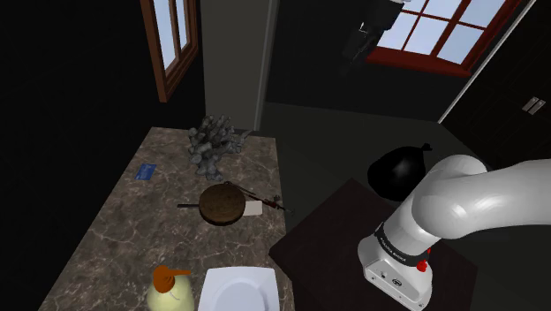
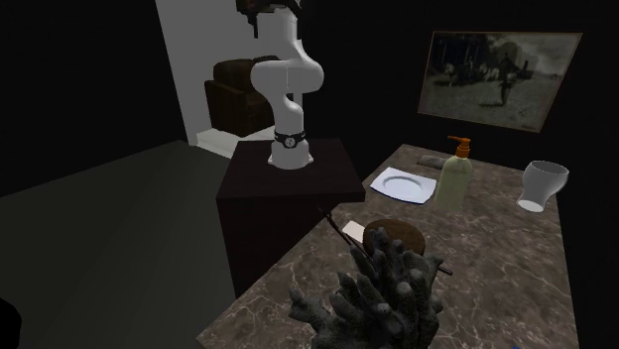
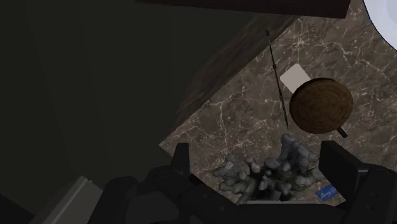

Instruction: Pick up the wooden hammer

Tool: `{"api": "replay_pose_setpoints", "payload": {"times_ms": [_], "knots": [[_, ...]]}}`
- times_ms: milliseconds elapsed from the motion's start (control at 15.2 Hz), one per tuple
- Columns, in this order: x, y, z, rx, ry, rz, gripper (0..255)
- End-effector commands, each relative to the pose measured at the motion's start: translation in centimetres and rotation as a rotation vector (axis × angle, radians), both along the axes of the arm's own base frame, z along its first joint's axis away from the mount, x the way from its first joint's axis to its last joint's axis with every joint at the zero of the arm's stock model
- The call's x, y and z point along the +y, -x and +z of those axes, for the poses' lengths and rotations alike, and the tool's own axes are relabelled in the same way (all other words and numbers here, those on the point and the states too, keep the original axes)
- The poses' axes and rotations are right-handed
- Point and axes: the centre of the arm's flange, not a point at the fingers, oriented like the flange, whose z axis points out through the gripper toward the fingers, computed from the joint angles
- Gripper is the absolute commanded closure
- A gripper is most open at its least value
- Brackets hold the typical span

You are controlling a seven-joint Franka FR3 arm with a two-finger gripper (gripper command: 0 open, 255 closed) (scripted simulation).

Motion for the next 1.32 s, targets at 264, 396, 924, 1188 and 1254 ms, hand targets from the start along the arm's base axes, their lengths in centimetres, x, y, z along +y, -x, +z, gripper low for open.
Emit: {"api": "replay_pose_setpoints", "payload": {"times_ms": [264, 396, 924, 1188, 1254], "knots": [[1.3, -1.3, -4.9, 0.0, -0.007, 0.035, 0], [2.0, -2.0, -7.3, 0.001, -0.01, 0.052, 0], [4.8, -4.4, -17.1, 0.001, -0.024, 0.122, 0], [6.4, -5.6, -22.0, 0.002, -0.03, 0.156, 0], [6.8, -5.9, -23.2, 0.002, -0.032, 0.165, 0]]}}
